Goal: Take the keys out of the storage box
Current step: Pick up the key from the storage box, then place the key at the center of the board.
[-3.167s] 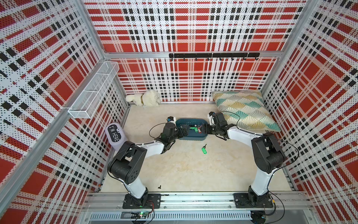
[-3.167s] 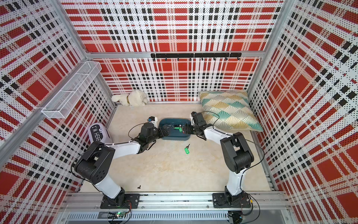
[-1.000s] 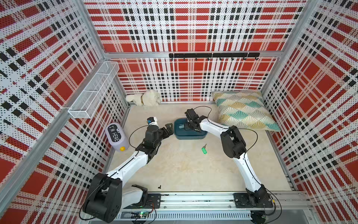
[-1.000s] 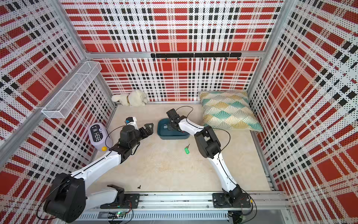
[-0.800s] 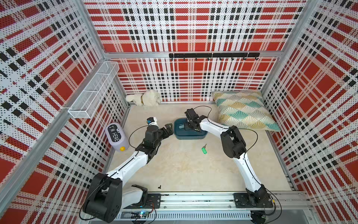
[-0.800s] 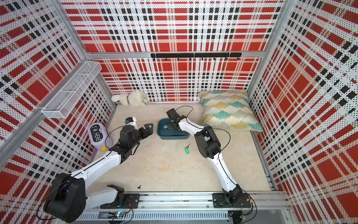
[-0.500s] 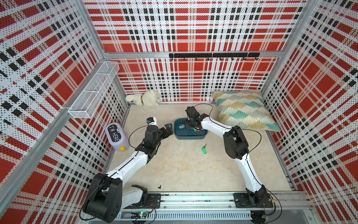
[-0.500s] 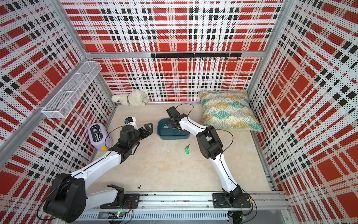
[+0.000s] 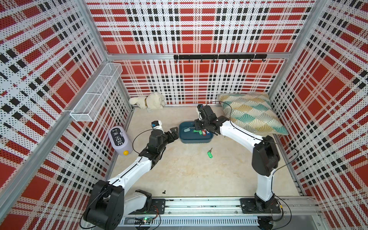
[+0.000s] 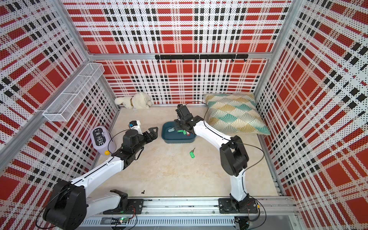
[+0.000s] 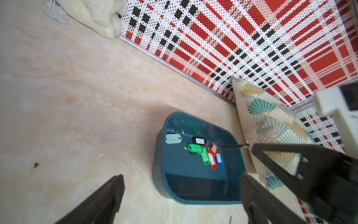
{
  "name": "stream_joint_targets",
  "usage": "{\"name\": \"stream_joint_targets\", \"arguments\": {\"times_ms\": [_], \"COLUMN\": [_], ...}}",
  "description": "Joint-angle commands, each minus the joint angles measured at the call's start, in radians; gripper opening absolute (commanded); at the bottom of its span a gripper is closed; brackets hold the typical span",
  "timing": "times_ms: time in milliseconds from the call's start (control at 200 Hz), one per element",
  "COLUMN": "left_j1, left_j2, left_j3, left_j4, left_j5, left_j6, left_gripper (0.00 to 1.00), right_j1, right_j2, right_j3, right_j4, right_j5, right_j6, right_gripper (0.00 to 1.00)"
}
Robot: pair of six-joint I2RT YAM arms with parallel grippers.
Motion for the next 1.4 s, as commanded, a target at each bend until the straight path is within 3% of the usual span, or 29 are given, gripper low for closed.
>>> {"name": "stream_joint_targets", "arguments": {"times_ms": [0,220,331,486,626,822,972,1233,1398], "left_j1": [-0.031,-0.106,-0.140,-0.191,-0.232,-0.246,-0.246,-0.250,-0.278], "left_j2": [-0.012,0.023,0.049,0.088,0.097,0.076,0.074,0.144,0.217], "left_j3": [0.014,0.065,0.082,0.116,0.128,0.127,0.136,0.194,0.280], "left_j4": [0.012,-0.007,-0.007,-0.021,-0.035,-0.055,-0.074,-0.067,-0.113], "left_j5": [-0.018,-0.079,-0.100,-0.136,-0.172,-0.191,-0.217,-0.204,-0.272], "left_j6": [0.024,0.041,0.040,0.035,0.037,0.041,0.057,0.077,0.118], "left_gripper": [0.99,0.99,0.99,0.99,0.99,0.99,0.99,0.99,1.00], "right_j1": [0.065,0.214,0.299,0.339,0.342,0.342,0.342,0.331,0.308], "right_j2": [-0.241,-0.625,-0.710,-0.744,-0.720,-0.562,-0.534,-0.550,-0.439], "right_j3": [-0.164,-0.645,-0.793,-0.934,-0.955,-0.856,-0.886,-0.967,-0.956], "right_j4": [0.023,0.031,0.023,0.078,0.140,0.098,0.116,0.110,0.118], "right_j5": [0.008,0.027,0.050,0.046,0.081,0.184,0.173,0.265,0.283], "right_j6": [-0.021,0.092,0.191,0.284,0.296,0.275,0.293,0.359,0.360], "right_gripper": [0.00,0.00,0.00,0.00,0.00,0.00,0.00,0.00,0.01]}}
